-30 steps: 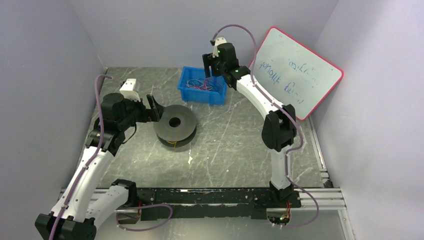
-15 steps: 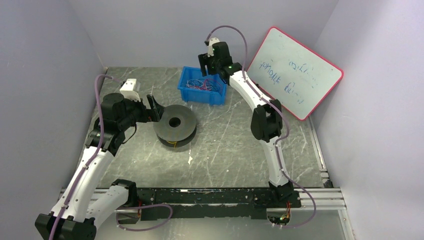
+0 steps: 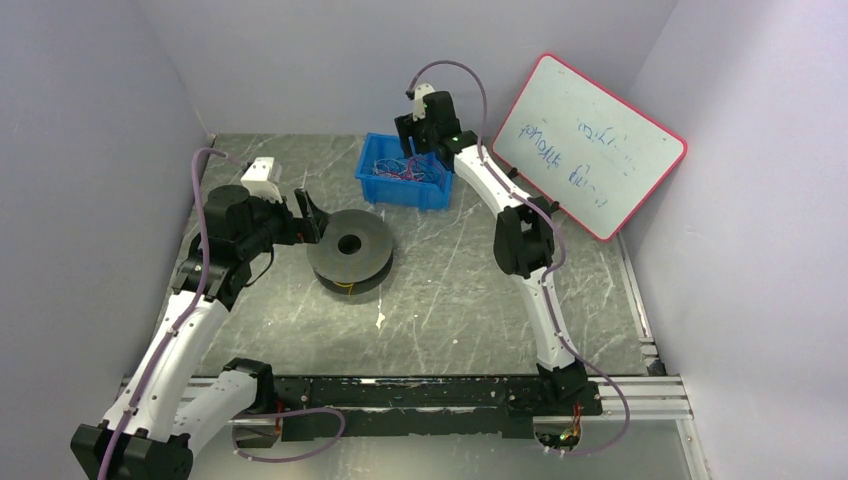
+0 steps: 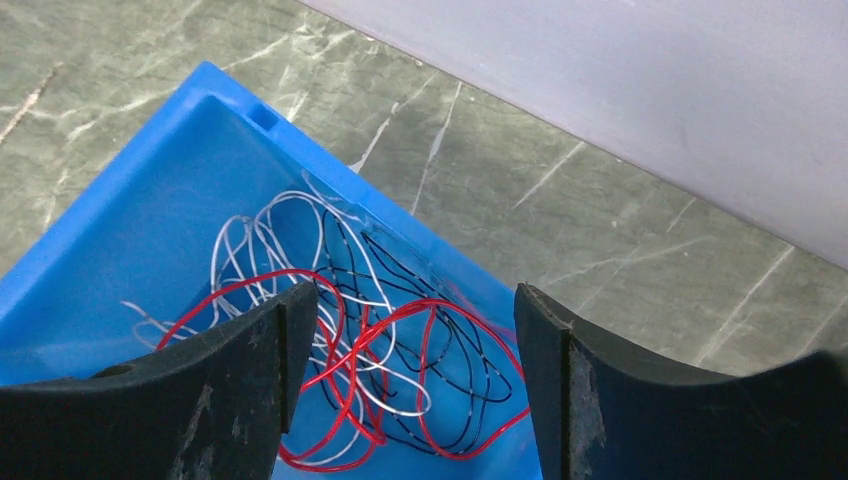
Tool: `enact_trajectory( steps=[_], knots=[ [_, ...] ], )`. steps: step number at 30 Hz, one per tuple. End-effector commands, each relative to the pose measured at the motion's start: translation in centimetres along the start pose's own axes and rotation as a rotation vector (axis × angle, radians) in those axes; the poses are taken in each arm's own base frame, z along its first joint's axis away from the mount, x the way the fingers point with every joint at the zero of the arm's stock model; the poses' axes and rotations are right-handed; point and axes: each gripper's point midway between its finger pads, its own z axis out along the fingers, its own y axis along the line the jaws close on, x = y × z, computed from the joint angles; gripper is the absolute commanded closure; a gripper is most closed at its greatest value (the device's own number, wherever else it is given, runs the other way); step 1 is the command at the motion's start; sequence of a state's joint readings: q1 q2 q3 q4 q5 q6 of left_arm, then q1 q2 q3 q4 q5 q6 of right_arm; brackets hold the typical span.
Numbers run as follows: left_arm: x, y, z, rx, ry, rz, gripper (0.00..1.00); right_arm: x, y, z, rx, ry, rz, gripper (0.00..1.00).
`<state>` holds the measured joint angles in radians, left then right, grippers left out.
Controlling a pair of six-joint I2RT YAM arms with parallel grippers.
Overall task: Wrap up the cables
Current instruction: Move the storage box to the center of the board.
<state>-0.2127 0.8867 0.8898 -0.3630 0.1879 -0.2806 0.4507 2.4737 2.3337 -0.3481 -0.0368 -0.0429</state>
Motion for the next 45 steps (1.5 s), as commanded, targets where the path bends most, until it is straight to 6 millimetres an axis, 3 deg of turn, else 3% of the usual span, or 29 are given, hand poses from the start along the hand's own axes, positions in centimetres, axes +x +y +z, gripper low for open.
enact_trajectory(
  steps=[1, 15, 26, 37, 45],
  knots=[
    [-1.3, -0.5, -0.1, 0.025, -0.036, 0.008, 0.00, -0.2, -0.8, 0.9, 0.001, -0.027, 0.001, 0.24],
    [-1.2, -0.5, 0.1, 0.025, -0.028, 0.005, 0.00, 1.0, -2.4, 1.6, 0.039, -0.017, 0.015, 0.22],
    [-1.0, -0.4, 0.2, 0.023, -0.021, 0.004, 0.00, 3.4, -4.1, 2.1, 0.079, 0.036, 0.015, 0.23],
    [-1.0, -0.4, 0.2, 0.024, -0.022, 0.004, 0.00, 4.2, -4.3, 1.9, 0.073, 0.052, 0.018, 0.37],
    [-1.1, -0.4, 0.2, 0.024, -0.025, 0.004, 0.00, 4.1, -4.0, 1.2, 0.058, 0.051, 0.025, 0.56]
  ],
)
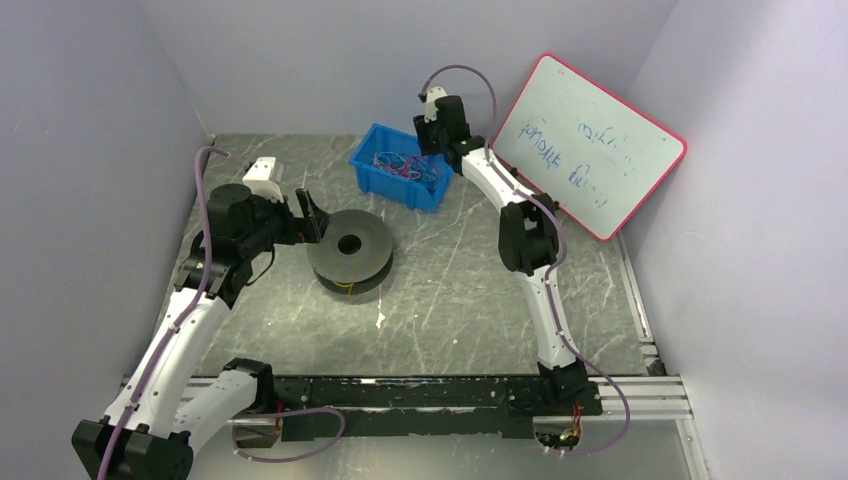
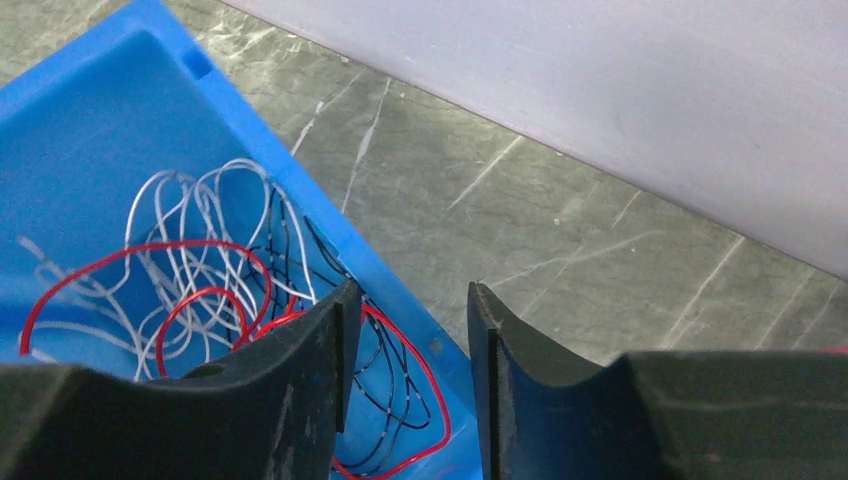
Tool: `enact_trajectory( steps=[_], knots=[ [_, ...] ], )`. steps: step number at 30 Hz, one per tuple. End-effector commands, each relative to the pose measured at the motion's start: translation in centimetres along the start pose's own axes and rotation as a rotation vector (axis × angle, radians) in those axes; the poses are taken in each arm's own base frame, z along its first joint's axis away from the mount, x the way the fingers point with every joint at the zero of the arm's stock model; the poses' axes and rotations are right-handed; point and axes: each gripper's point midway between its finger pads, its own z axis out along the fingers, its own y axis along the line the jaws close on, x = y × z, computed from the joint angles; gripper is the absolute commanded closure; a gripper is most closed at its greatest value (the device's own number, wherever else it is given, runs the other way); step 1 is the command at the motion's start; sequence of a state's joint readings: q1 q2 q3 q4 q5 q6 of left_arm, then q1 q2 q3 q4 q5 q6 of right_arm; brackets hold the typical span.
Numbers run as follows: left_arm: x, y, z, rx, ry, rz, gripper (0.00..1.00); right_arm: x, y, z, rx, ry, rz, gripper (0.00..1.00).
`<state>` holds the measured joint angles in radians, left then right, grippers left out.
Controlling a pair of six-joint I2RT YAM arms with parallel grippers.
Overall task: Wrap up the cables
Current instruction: Move the storage box to the center of the board.
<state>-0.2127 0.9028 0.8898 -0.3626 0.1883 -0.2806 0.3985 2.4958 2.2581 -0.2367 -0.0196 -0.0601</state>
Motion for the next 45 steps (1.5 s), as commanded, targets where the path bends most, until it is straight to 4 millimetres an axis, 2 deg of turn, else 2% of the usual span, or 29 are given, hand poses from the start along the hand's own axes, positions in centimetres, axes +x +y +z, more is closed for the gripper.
enact_trajectory(
  steps=[1, 16, 21, 24, 25, 33, 45],
  knots=[
    [-1.4, -0.6, -0.2, 0.027, -0.039, 0.007, 0.00, 1.8, -0.1, -0.5, -0.006, 0.061, 0.018, 0.58],
    [-1.5, -0.7, -0.4, 0.031, -0.044, 0.008, 0.01, -0.3, 0.1, -2.1, -0.015, 0.021, 0.037, 0.93],
    [-1.5, -0.7, -0.4, 0.033, -0.044, 0.008, 0.00, -0.7, 0.4, -2.6, -0.022, 0.013, 0.048, 0.94],
    [-1.5, -0.7, -0.4, 0.033, -0.046, 0.007, 0.00, -1.2, 0.3, -3.0, -0.018, 0.003, 0.062, 0.82],
    [-1.5, -0.7, -0.4, 0.034, -0.045, 0.008, 0.00, -1.4, 0.4, -3.2, -0.021, -0.001, 0.065, 0.80],
    [-1.6, -0.8, -0.6, 0.034, -0.051, 0.010, 0.00, -1.3, 0.3, -5.3, 0.009, -0.006, 0.094, 0.99],
    [-1.6, -0.8, -0.6, 0.035, -0.051, 0.009, 0.00, -0.9, -1.7, -9.8, 0.143, -0.040, 0.164, 1.00]
  ],
)
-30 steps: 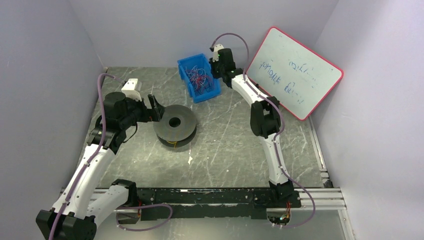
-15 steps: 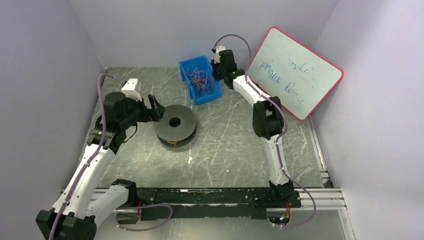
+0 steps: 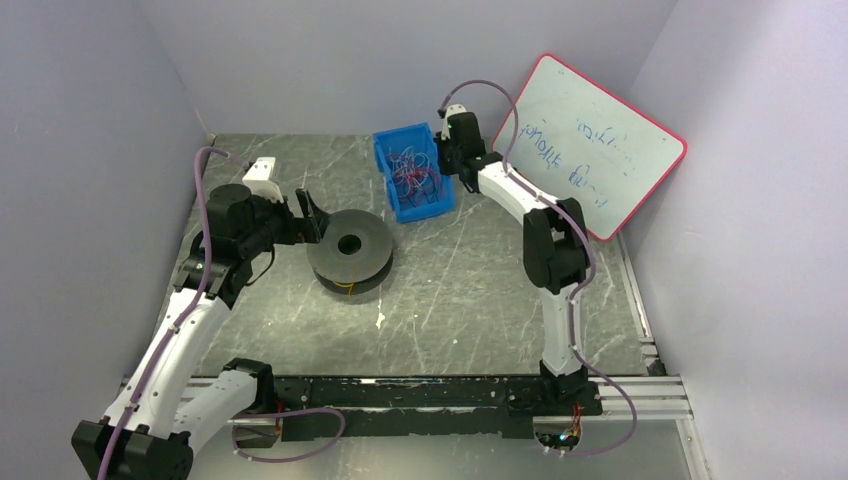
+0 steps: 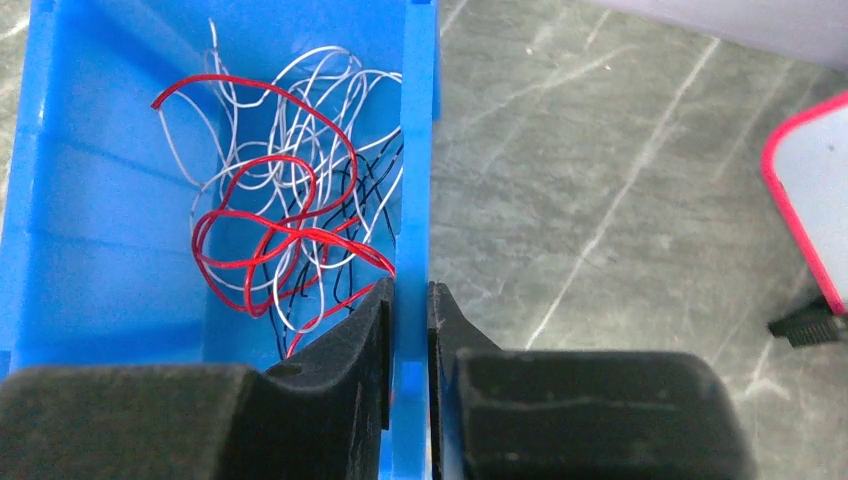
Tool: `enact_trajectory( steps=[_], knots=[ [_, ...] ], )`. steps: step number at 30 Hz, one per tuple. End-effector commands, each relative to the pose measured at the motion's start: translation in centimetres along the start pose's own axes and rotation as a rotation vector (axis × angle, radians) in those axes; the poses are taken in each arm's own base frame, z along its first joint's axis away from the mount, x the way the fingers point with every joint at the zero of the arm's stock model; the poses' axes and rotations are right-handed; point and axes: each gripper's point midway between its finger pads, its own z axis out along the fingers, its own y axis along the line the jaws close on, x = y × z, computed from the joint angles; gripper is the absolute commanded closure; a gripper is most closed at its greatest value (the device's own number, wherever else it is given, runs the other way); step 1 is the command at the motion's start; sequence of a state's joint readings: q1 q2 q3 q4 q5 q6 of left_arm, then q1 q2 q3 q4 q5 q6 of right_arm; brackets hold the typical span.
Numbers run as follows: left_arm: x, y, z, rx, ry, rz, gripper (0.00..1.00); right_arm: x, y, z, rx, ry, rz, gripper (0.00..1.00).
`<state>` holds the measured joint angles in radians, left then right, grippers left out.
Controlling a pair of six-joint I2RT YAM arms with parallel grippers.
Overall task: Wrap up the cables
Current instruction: Move the storage box to the center of the board.
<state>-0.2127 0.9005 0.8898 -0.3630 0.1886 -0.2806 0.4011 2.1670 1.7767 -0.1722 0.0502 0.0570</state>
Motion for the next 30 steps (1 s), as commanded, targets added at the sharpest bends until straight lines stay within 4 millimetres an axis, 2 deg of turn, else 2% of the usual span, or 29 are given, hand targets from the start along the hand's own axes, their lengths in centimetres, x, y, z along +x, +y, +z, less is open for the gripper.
enact_trajectory(
  steps=[1, 5, 12, 19, 26, 27, 30],
  knots=[
    [-1.6, -0.8, -0.5, 0.036, -0.048, 0.010, 0.00, -4.1, -1.5, -3.3, 0.084, -0.135, 0.072, 1.00],
    [-1.6, -0.8, -0.5, 0.036, -0.050, 0.008, 0.00, -4.2, -2.2, -5.4, 0.126, -0.161, 0.117, 1.00],
    [-1.7, -0.9, -0.7, 0.037, -0.055, 0.009, 0.00, -1.8, -3.6, -8.1, 0.204, -0.161, 0.214, 1.00],
    [-1.8, -0.9, -0.7, 0.041, -0.057, 0.010, 0.01, 1.6, -4.1, -8.9, 0.245, -0.140, 0.307, 1.00],
    [-1.7, -1.0, -0.7, 0.043, -0.055, 0.008, 0.00, 3.3, -3.7, -9.1, 0.226, -0.127, 0.348, 1.00],
    [-1.7, -0.9, -0.7, 0.042, -0.053, 0.007, 0.00, 3.3, -3.5, -9.1, 0.217, -0.129, 0.347, 0.94],
    [-1.7, -0.9, -0.7, 0.040, -0.054, 0.008, 0.00, 2.9, -3.4, -9.3, 0.209, -0.137, 0.346, 0.66]
  ],
)
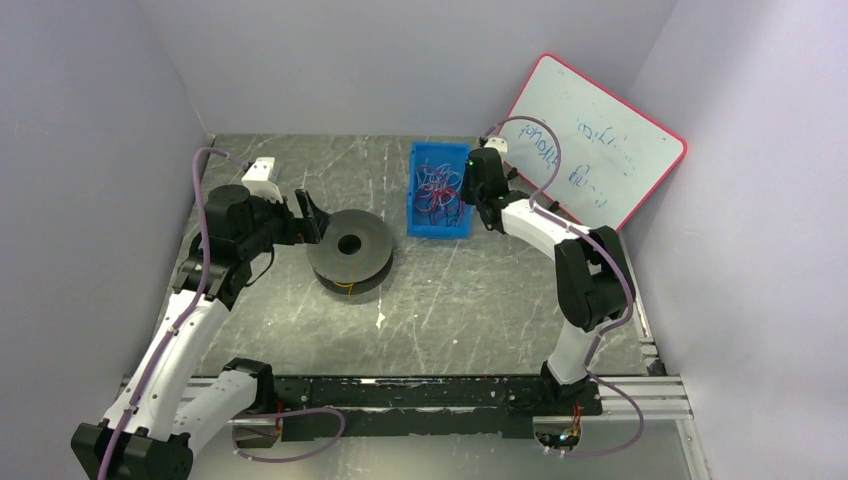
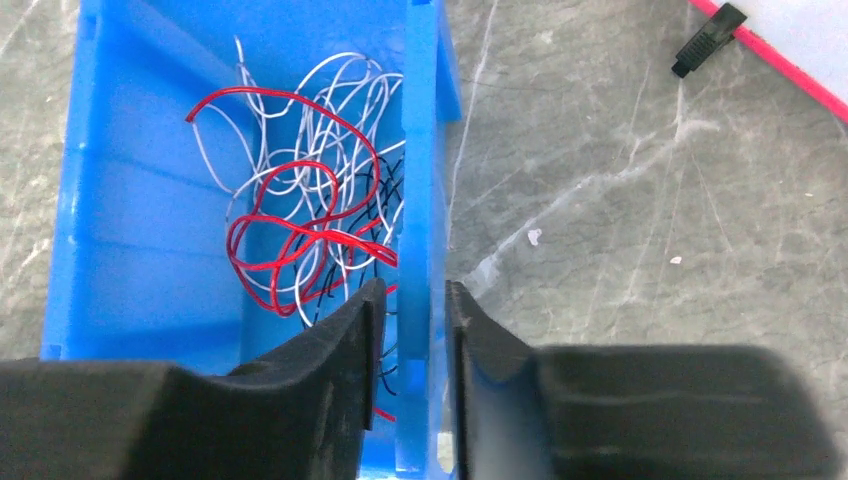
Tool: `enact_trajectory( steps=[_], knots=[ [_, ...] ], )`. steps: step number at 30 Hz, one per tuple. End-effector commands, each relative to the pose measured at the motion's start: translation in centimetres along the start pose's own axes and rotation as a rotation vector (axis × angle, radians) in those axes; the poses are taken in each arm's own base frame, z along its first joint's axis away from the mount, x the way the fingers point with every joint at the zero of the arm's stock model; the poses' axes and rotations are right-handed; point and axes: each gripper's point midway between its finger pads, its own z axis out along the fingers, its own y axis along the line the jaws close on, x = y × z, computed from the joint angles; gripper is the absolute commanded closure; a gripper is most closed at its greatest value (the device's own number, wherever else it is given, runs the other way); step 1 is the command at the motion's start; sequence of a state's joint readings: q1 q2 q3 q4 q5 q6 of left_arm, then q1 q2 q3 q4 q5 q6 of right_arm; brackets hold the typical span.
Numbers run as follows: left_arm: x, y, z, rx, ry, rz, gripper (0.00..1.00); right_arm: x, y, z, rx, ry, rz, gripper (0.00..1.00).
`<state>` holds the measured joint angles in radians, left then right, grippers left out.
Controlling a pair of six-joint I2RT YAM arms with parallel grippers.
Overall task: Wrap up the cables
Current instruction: Move the storage box to the center of the board.
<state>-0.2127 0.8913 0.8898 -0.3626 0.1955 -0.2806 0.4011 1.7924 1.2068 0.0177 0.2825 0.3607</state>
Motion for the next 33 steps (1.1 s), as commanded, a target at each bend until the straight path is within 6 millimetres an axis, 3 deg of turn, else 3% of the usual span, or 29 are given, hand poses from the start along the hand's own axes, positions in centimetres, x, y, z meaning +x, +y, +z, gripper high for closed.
enact_trajectory(
  steps=[1, 6, 14, 23, 33],
  knots=[
    [-1.6, -0.7, -0.5, 0.030, -0.048, 0.007, 0.01, -3.0, 0.9, -1.0, -0.034, -0.084, 0.054, 0.60],
    [-1.6, -0.7, -0.5, 0.031, -0.050, 0.006, 0.00, -4.6, 0.9, -1.6, -0.027, -0.114, 0.041, 0.44],
    [-1.6, -0.7, -0.5, 0.028, -0.051, 0.008, 0.00, -6.7, 0.4, -0.5, 0.032, -0.137, -0.021, 0.41],
    [-1.6, -0.5, -0.4, 0.021, -0.046, 0.007, 0.01, -4.7, 0.2, 3.7, 0.072, -0.040, -0.054, 0.45],
    [-1.4, -0.5, -0.3, 0.024, -0.039, 0.007, 0.01, -3.1, 0.4, 5.0, 0.042, 0.025, -0.060, 0.52]
  ],
)
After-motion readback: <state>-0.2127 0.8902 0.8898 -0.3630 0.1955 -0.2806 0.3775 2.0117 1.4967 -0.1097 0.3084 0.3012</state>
